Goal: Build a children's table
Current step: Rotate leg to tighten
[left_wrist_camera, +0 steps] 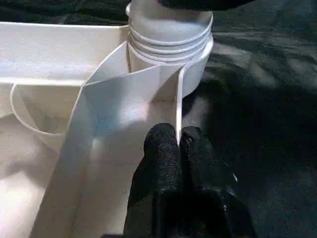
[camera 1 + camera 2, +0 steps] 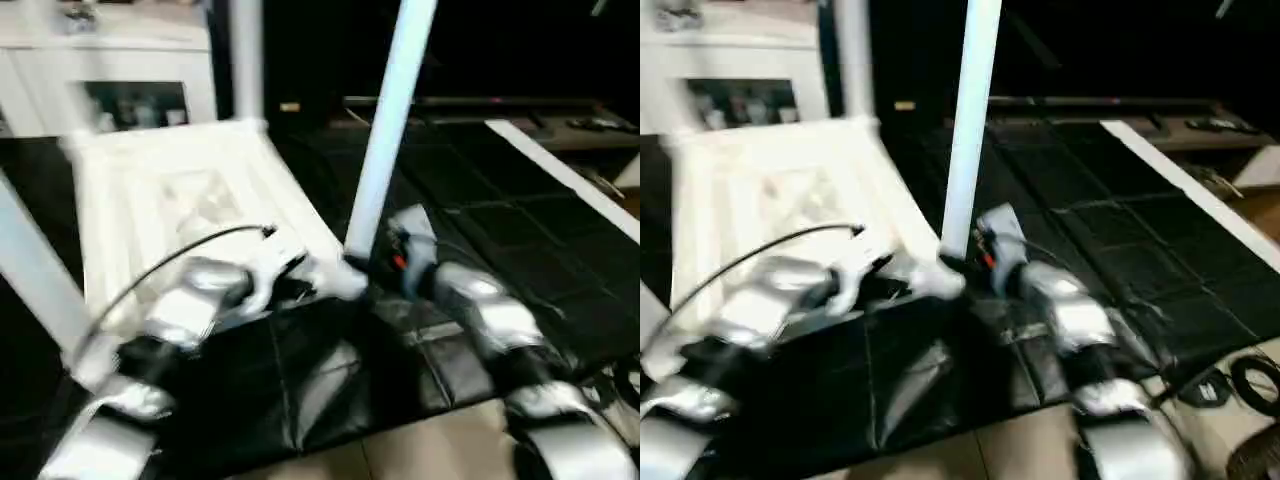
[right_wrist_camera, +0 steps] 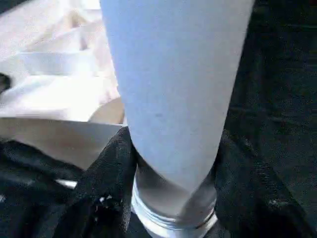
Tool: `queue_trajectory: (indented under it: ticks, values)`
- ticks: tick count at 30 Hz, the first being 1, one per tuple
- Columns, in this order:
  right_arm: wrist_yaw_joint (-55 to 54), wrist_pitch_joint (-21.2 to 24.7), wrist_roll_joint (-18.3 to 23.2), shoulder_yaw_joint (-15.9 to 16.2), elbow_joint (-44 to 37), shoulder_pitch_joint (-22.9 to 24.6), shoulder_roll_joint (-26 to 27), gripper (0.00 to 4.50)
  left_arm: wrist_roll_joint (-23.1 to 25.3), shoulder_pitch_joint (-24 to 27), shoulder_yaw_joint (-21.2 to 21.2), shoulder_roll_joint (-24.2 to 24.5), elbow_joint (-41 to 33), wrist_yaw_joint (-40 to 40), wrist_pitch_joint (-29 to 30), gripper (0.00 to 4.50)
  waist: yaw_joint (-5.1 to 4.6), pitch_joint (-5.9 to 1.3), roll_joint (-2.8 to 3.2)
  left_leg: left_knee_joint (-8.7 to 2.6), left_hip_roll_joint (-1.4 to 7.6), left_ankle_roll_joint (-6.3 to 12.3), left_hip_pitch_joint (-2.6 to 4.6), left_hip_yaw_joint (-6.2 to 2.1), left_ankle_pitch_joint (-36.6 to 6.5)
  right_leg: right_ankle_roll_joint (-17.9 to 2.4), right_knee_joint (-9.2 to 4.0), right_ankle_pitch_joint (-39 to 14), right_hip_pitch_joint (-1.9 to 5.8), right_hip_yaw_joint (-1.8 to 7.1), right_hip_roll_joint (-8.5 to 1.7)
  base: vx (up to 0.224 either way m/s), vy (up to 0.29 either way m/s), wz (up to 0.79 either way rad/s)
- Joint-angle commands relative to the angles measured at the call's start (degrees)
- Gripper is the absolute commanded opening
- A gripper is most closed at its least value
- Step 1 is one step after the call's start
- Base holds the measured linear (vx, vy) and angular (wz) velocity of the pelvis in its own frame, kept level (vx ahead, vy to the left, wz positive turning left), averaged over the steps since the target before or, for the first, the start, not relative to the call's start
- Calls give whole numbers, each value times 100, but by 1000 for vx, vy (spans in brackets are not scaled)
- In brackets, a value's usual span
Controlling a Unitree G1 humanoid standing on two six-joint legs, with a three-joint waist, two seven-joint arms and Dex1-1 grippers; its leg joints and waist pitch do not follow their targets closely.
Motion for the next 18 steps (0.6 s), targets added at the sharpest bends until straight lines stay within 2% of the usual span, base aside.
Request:
queue_trajectory:
  ticks: [1, 2, 3, 6, 9, 10, 12, 13, 15, 16, 18]
  values:
    - [319, 209, -16, 616, 117, 44, 494, 198, -181, -271, -212, -407, -207, 18, -105, 0, 47, -359, 44, -416, 138, -18, -34, -47, -1137, -721, -483, -1887, 236, 297, -396, 0, 0, 0]
    - [351, 218, 56, 559, 25, 85, 526, 198, -171, -262, -214, -388, -230, -9, -116, 0, 48, -364, 49, -419, 142, -2, -37, -45, -1075, -765, -466, -1720, 244, 300, -392, 0, 0, 0]
    - [391, 206, 111, 519, -44, 116, 540, 252, -164, -251, -222, -357, -237, -53, -156, 0, 51, -369, 55, -414, 142, 32, -30, -32, -997, -854, -445, -1448, 248, 309, -389, 0, 0, 0]
    - [723, 136, 331, 405, -525, 331, 507, 267, -75, -101, -321, -79, -295, -462, -525, 0, 63, -362, 70, -423, 134, 82, -19, -20, -1007, -896, -456, -1386, 260, 315, -396, 0, 0, 0]
    - [947, 118, 384, 381, -694, 429, 370, 289, -96, 7, -326, 120, -314, -725, -706, 0, 62, -379, 69, -422, 142, 110, -30, -21, -908, -923, -424, -1188, 278, 324, -397, 0, 0, 0]
    - [1239, 33, 382, 411, -795, 520, 151, 310, -150, 108, -348, 354, -343, -1078, -989, 0, 61, -369, 65, -423, 140, 133, -36, -16, -947, -934, -437, -1191, 272, 325, -393, 0, 0, 0]
    - [1547, -35, 411, 441, -889, 600, -38, 315, -214, 177, -346, 531, -381, -1339, -1077, 0, 78, -378, 68, -411, 146, 181, -27, -3, -917, -982, -410, -1040, 271, 341, -395, 0, 0, 0]
    - [1945, -93, 453, 506, -1006, 685, -248, 339, -284, 243, -369, 704, -451, -1662, -1231, 0, 92, -362, 82, -427, 160, 183, -5, -7, -969, -1019, -420, -1083, 251, 329, -389, 0, 0, 0]
    - [2258, -143, 481, 569, -1095, 747, -408, 339, -324, 285, -393, 834, -501, -1894, -1328, 0, 90, -352, 80, -430, 161, 173, -9, -1, -1015, -1031, -422, -1122, 251, 333, -386, 0, 0, 0]
    - [2515, -168, 510, 616, -1155, 791, -541, 356, -327, 313, -433, 947, -522, -2073, -1443, 0, 115, -349, 97, -432, 174, 157, 16, 4, -1141, -1044, -425, -1185, 233, 339, -391, 0, 0, 0]
    - [3107, -312, 504, 708, -1206, 846, -864, 360, -370, 344, -488, 1166, -523, -2494, -1620, 0, 154, -344, 89, -438, 176, 142, 23, 3, -1212, -1032, -441, -1322, 231, 336, -396, 0, 0, 0]
